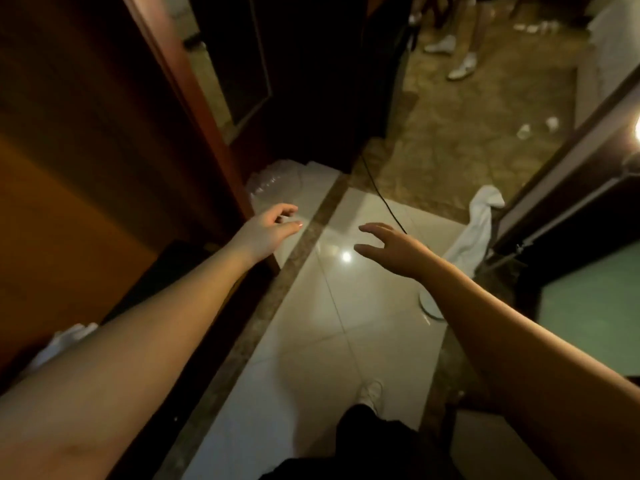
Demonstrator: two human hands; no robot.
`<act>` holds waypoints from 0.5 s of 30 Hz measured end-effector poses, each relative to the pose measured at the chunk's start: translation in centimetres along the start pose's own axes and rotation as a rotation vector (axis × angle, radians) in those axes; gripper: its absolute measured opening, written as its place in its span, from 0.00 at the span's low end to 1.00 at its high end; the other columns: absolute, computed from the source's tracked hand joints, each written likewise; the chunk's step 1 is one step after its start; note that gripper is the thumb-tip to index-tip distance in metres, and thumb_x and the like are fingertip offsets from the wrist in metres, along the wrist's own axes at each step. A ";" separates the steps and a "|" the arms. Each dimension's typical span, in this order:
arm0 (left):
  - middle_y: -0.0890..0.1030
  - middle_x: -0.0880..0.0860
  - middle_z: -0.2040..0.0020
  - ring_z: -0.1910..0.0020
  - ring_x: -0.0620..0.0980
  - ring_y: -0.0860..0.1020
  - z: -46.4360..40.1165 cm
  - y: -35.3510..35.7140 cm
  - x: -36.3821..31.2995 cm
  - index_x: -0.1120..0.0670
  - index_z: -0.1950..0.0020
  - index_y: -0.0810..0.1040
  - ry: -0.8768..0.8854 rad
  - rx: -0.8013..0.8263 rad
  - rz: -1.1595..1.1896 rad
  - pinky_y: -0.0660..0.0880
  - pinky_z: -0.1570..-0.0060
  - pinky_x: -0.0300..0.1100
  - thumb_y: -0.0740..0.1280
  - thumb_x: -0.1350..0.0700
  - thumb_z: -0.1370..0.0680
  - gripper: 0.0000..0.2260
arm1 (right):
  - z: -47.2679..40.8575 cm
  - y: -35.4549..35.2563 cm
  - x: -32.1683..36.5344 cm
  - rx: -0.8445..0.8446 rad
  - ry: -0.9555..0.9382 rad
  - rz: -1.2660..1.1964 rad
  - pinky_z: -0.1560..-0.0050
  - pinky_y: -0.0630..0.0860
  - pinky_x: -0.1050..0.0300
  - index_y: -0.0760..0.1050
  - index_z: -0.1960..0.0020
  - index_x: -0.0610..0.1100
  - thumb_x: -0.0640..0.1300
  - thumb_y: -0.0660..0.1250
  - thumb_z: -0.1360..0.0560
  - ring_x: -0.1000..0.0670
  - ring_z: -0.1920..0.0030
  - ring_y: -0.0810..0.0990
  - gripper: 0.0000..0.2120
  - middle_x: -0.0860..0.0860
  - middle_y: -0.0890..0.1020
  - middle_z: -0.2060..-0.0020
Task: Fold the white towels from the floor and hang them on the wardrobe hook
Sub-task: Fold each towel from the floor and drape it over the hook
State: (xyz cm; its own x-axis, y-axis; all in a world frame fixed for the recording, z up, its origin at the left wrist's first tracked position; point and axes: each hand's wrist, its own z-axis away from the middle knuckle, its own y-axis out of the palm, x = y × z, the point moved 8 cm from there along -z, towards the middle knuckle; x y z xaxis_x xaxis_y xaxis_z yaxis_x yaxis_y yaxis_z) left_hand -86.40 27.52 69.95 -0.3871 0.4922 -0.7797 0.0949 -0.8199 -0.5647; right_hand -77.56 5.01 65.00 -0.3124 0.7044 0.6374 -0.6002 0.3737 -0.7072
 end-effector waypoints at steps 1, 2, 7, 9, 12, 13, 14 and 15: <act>0.75 0.46 0.38 0.38 0.45 0.72 -1.6 2.1 -0.1 0.48 0.30 0.75 -0.013 0.024 0.006 0.67 0.41 0.37 0.67 0.49 0.19 0.17 | -0.4 -0.1 -2.5 0.011 0.036 -0.004 0.32 0.60 0.59 0.67 0.23 0.50 0.59 0.64 0.19 0.50 0.25 0.67 0.28 0.52 0.68 0.23; 0.75 0.47 0.38 0.38 0.45 0.73 -3.1 4.0 -0.1 0.48 0.31 0.75 -0.026 0.045 0.013 0.68 0.43 0.34 0.68 0.50 0.19 0.17 | -0.9 -0.2 -4.9 0.019 0.069 -0.014 0.32 0.61 0.58 0.67 0.23 0.50 0.59 0.64 0.19 0.50 0.25 0.67 0.28 0.52 0.68 0.24; 0.76 0.47 0.38 0.39 0.47 0.75 -9.5 12.5 -0.1 0.50 0.31 0.75 -0.089 0.158 0.008 0.70 0.41 0.37 0.68 0.50 0.20 0.17 | -2.3 0.3 -15.3 0.078 0.226 -0.057 0.30 0.63 0.55 0.69 0.24 0.48 0.60 0.65 0.20 0.48 0.26 0.68 0.28 0.49 0.70 0.25; 0.76 0.46 0.38 0.38 0.47 0.74 -11.5 15.3 0.1 0.49 0.31 0.75 -0.124 0.200 0.007 0.70 0.37 0.43 0.68 0.50 0.20 0.17 | -2.6 0.5 -18.6 0.097 0.281 -0.079 0.30 0.64 0.54 0.69 0.24 0.47 0.60 0.65 0.20 0.47 0.26 0.69 0.28 0.48 0.71 0.25; 0.76 0.44 0.40 0.40 0.46 0.74 -13.9 19.3 0.3 0.49 0.32 0.76 -0.162 0.257 -0.007 0.69 0.43 0.40 0.68 0.49 0.20 0.17 | -3.1 0.8 -23.4 0.123 0.371 -0.104 0.28 0.65 0.50 0.69 0.24 0.46 0.60 0.64 0.20 0.45 0.27 0.70 0.29 0.46 0.72 0.26; 0.76 0.45 0.40 0.41 0.46 0.74 -14.8 20.6 0.3 0.50 0.32 0.76 -0.168 0.275 -0.013 0.68 0.44 0.39 0.69 0.50 0.20 0.17 | -3.3 0.9 -24.9 0.124 0.408 -0.125 0.28 0.66 0.50 0.69 0.24 0.46 0.60 0.64 0.20 0.45 0.27 0.70 0.29 0.46 0.71 0.26; 0.77 0.48 0.39 0.41 0.47 0.74 -15.8 22.0 0.4 0.52 0.32 0.76 -0.173 0.296 -0.021 0.68 0.44 0.39 0.69 0.51 0.20 0.17 | -3.5 0.9 -26.5 0.124 0.447 -0.148 0.28 0.66 0.49 0.69 0.24 0.46 0.61 0.64 0.20 0.45 0.27 0.70 0.29 0.46 0.71 0.26; 0.77 0.50 0.38 0.41 0.48 0.74 -16.8 23.4 0.4 0.53 0.32 0.76 -0.182 0.321 -0.029 0.69 0.42 0.40 0.69 0.52 0.20 0.17 | -3.7 1.1 -28.1 0.127 0.483 -0.164 0.29 0.66 0.50 0.69 0.24 0.46 0.61 0.64 0.20 0.45 0.27 0.70 0.29 0.46 0.71 0.26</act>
State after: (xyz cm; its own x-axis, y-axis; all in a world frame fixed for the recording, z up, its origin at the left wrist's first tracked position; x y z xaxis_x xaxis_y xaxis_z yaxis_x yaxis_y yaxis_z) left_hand -68.89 13.46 51.86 -0.5452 0.4797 -0.6875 -0.1997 -0.8708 -0.4492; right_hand -66.70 -12.13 45.24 0.1505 0.8517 0.5020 -0.7065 0.4478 -0.5480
